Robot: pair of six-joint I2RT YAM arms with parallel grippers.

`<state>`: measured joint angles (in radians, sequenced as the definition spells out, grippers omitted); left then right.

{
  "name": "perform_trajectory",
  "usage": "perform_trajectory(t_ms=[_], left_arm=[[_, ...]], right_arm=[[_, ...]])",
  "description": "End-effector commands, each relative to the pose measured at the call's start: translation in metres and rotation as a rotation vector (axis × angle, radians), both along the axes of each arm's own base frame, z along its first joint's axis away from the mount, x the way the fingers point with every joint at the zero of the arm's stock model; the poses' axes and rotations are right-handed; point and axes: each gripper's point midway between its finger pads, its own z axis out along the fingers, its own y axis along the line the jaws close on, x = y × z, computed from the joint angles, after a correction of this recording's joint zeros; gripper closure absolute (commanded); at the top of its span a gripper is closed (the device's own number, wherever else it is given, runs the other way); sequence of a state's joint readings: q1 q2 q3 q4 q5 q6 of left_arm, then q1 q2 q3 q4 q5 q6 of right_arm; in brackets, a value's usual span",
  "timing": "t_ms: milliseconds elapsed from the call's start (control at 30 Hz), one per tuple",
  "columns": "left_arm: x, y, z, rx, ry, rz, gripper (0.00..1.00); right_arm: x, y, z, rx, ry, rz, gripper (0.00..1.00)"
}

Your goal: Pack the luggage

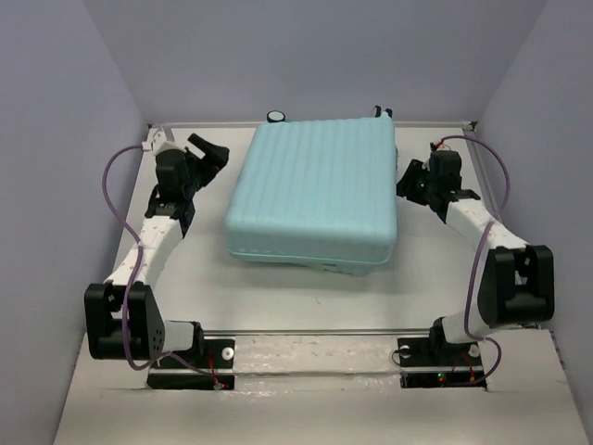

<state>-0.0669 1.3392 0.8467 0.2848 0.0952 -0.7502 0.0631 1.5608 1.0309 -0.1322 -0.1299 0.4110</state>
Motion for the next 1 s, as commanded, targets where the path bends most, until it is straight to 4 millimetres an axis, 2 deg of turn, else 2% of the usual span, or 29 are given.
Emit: perform_trajectory(t_ms=[0, 33, 67, 100, 133, 167, 200, 233, 267, 300, 367, 400, 467, 500, 567, 600, 667, 700, 767, 833, 867, 900, 933, 967], left_arm=[[0.002, 0.006, 0.128, 0.042, -0.272, -0.01, 0.05], [0.004, 0.002, 0.123, 0.053, -0.235, -0.033, 0.05], [0.014, 0.0, 0.111, 0.074, -0.196, -0.056, 0.04], [0.019, -0.003, 0.108, 0.07, -0.181, -0.074, 0.04], [0.023, -0.01, 0.107, 0.071, -0.176, -0.117, 0.03], [0.028, -0.013, 0.097, 0.07, -0.149, -0.137, 0.03], [0.034, -0.018, 0.073, 0.049, -0.091, -0.163, 0.03], [0.036, -0.019, 0.06, 0.029, -0.063, -0.173, 0.03], [0.038, -0.023, 0.055, 0.006, -0.074, -0.186, 0.03], [0.035, -0.025, 0.029, -0.018, -0.025, -0.193, 0.04], [0.033, -0.03, 0.015, -0.067, -0.015, -0.197, 0.05], [0.024, -0.03, -0.008, -0.082, 0.026, -0.194, 0.06], [0.018, -0.033, -0.022, -0.112, 0.04, -0.194, 0.06], [0.007, -0.036, -0.037, -0.114, 0.069, -0.196, 0.07], [-0.002, -0.046, -0.044, -0.11, 0.074, -0.211, 0.07], [-0.015, -0.059, -0.051, -0.105, 0.087, -0.23, 0.07], [-0.029, -0.078, -0.051, -0.115, 0.074, -0.268, 0.07], [-0.038, -0.087, -0.045, -0.135, 0.059, -0.278, 0.07], [-0.074, -0.112, -0.058, -0.163, 0.078, -0.319, 0.07], [-0.089, -0.117, -0.055, -0.193, 0.058, -0.315, 0.07], [-0.099, -0.119, -0.043, -0.214, 0.022, -0.317, 0.07], [-0.107, -0.122, -0.041, -0.226, 0.014, -0.32, 0.08], [-0.117, -0.119, -0.049, -0.239, 0.026, -0.289, 0.09], [-0.131, -0.131, -0.048, -0.242, 0.025, -0.32, 0.09]], right_arm=[[-0.027, 0.035, 0.054, 0.098, -0.135, 0.139, 0.51], [-0.033, 0.037, 0.058, 0.11, -0.145, 0.157, 0.51], [-0.042, 0.047, 0.073, 0.145, -0.178, 0.213, 0.5], [-0.047, 0.051, 0.081, 0.16, -0.198, 0.236, 0.46], [-0.051, 0.054, 0.086, 0.174, -0.209, 0.255, 0.36], [-0.056, 0.057, 0.093, 0.185, -0.224, 0.275, 0.3], [-0.062, 0.057, 0.105, 0.19, -0.252, 0.274, 0.18], [-0.064, 0.056, 0.111, 0.191, -0.269, 0.269, 0.13], [-0.066, 0.055, 0.118, 0.194, -0.286, 0.265, 0.1], [-0.069, 0.055, 0.127, 0.197, -0.305, 0.258, 0.09], [-0.067, 0.054, 0.139, 0.22, -0.32, 0.233, 0.11], [-0.067, 0.055, 0.143, 0.231, -0.324, 0.233, 0.12], [-0.068, 0.059, 0.15, 0.262, -0.33, 0.243, 0.12], [-0.071, 0.066, 0.16, 0.291, -0.353, 0.284, 0.09], [-0.078, 0.076, 0.173, 0.328, -0.392, 0.348, 0.06], [-0.083, 0.082, 0.18, 0.356, -0.403, 0.391, 0.01], [-0.086, 0.087, 0.183, 0.368, -0.401, 0.425, 0.0], [-0.088, 0.093, 0.178, 0.387, -0.377, 0.471, 0.0], [-0.085, 0.097, 0.168, 0.404, -0.334, 0.493, 0.0], [-0.082, 0.096, 0.155, 0.395, -0.3, 0.485, 0.0], [-0.08, 0.095, 0.143, 0.392, -0.256, 0.474, 0.0], [-0.079, 0.095, 0.139, 0.389, -0.245, 0.476, 0.0], [-0.079, 0.095, 0.136, 0.383, -0.244, 0.483, 0.02], [-0.079, 0.095, 0.134, 0.379, -0.24, 0.481, 0.04]])
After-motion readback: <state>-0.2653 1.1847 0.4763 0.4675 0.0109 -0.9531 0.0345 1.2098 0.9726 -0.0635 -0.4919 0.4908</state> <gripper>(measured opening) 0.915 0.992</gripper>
